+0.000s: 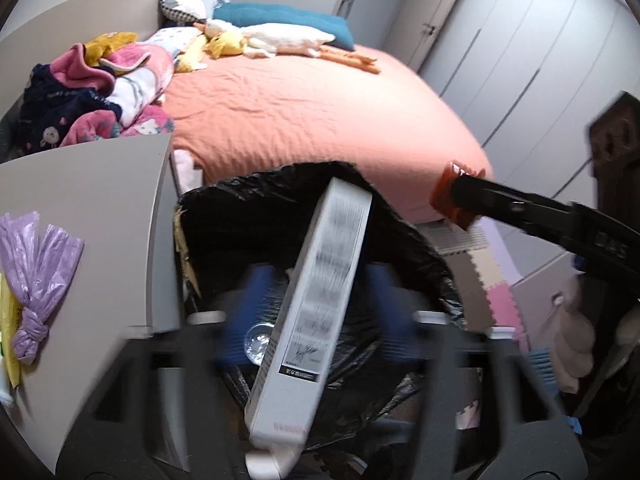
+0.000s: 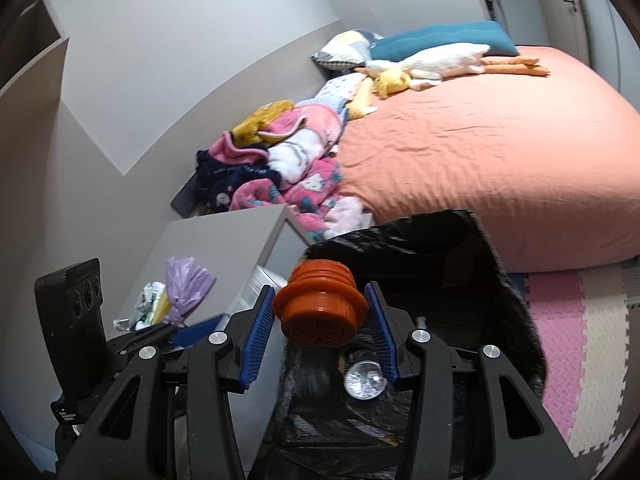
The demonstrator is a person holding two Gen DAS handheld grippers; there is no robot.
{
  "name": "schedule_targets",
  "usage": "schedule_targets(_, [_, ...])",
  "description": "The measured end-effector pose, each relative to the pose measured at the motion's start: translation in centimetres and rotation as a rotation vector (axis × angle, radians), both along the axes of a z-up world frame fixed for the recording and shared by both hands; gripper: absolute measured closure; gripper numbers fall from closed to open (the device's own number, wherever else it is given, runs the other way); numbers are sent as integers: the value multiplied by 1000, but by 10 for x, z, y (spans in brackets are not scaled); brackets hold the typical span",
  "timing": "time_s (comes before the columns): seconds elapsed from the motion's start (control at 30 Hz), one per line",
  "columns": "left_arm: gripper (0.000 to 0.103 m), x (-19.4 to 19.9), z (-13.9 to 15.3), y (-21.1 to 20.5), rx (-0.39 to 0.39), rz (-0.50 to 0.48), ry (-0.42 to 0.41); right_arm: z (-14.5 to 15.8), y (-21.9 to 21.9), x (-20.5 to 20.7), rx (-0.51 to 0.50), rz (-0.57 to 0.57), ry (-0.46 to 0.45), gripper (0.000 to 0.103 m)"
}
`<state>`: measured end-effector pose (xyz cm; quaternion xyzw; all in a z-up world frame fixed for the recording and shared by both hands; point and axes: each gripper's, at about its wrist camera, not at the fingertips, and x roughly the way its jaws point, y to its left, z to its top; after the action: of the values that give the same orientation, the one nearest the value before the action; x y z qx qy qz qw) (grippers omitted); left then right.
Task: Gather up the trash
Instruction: 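Carry the box and cap over the bin and release both, then grasp the crumpled silver wrapper with the left tool while the right tool grasps the purple bag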
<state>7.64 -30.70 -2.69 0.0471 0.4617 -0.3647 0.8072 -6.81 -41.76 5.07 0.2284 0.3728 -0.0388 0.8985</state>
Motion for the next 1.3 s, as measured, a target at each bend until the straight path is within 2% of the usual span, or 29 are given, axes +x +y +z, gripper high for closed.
schedule_targets(0.03, [19,-1,0,-3,13,9,-12,3,-3,-6,-25,-30,-7,37])
schedule_targets(0.13, [13,-4,0,-9,21,-4,-23,9,-10,-16,-60,-76,-31,34])
schedule_targets(0.33, [13,-7,3,-9,14,-3,-31,12,-18,-21,-48,-102,-38,34])
schedule_targets(0.53, [13,-10,6,-2,11,12,-47,8,-12,-16,-32,-81,-34,34])
schedule_targets(0.8, [13,-9,10,19,11,54,-69,10,6,-1,-29,-27,-42,34])
schedule_targets(1.3, [13,-7,14,77,26,191,-87,7,55,30,-25,99,-34,34])
